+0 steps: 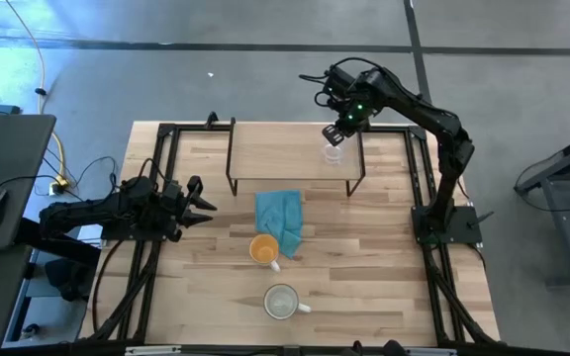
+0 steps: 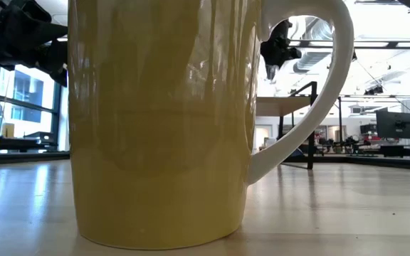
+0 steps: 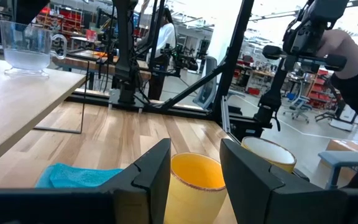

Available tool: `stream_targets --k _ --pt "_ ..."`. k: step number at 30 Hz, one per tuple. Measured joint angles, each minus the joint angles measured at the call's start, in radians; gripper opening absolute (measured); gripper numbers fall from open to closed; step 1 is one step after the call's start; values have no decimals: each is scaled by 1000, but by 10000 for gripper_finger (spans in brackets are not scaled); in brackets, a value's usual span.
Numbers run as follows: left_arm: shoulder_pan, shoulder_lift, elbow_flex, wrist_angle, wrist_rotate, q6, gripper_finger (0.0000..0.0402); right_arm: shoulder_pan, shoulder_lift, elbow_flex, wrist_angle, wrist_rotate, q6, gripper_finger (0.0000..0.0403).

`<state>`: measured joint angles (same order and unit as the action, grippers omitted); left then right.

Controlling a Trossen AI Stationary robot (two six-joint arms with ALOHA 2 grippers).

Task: Stack small to large cups/mugs on shelf
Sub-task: Put the transparent mug on the shelf

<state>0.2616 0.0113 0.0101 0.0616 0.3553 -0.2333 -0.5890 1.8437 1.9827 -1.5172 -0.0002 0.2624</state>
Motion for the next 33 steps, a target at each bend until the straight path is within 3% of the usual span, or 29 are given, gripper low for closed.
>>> stream_targets --k 33 --pt "0 0 0 0 -1 0 129 1 -31 -2 -12 20 9 3"
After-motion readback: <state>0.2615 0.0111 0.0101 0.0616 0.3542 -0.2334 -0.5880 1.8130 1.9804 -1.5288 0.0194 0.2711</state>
